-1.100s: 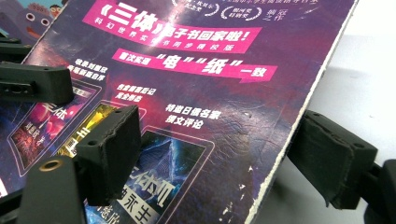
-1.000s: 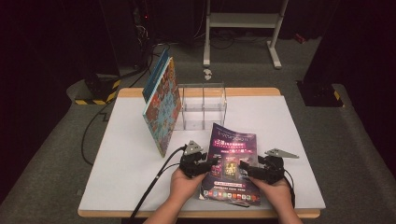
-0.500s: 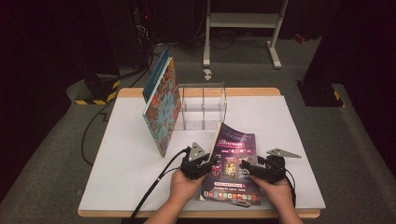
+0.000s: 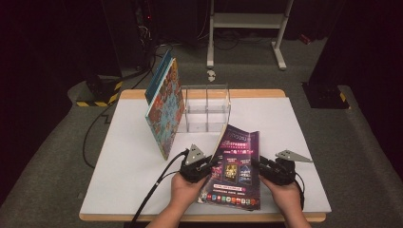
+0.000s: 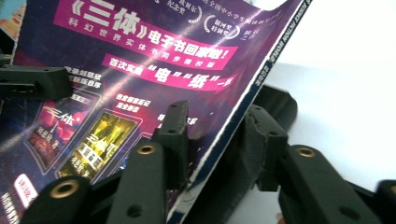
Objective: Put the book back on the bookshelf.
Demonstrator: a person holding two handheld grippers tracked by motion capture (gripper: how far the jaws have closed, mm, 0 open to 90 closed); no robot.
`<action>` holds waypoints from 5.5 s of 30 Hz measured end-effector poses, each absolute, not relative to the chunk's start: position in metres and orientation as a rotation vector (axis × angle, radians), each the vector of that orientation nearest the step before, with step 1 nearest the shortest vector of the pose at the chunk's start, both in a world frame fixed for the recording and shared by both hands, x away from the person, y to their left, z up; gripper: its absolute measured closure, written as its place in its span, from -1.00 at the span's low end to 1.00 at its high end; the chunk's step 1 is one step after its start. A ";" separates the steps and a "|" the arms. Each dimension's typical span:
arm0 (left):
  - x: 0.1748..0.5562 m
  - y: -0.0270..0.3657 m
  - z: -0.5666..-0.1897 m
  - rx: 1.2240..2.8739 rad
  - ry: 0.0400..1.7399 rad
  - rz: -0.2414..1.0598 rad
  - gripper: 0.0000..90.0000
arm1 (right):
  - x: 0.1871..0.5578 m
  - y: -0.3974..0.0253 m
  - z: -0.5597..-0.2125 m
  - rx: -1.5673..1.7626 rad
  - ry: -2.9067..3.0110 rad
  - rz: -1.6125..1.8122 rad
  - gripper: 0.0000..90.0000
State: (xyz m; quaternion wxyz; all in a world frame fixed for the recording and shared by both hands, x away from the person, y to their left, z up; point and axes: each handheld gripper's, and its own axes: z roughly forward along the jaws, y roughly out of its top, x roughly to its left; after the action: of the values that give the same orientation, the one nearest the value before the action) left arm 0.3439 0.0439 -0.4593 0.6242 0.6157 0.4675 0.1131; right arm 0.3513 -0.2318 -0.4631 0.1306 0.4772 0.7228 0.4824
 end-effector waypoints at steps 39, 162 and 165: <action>0.345 0.148 -0.422 1.247 1.132 0.431 0.86 | 0.380 -0.118 -0.416 1.173 2.140 1.513 0.68; 0.314 0.177 -0.460 1.111 1.067 0.634 -0.14 | 0.356 -0.086 -0.401 0.815 2.062 1.729 0.12; 0.310 0.181 -0.465 1.110 1.074 0.614 -0.17 | 0.359 -0.080 -0.393 0.784 2.059 1.732 0.21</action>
State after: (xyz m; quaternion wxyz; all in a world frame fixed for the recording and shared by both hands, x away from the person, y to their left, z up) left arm 0.3104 0.1808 -0.4648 0.6742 0.4932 0.4773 0.2728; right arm 0.3591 -0.0805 -0.3927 0.1686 0.2756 0.7243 0.6091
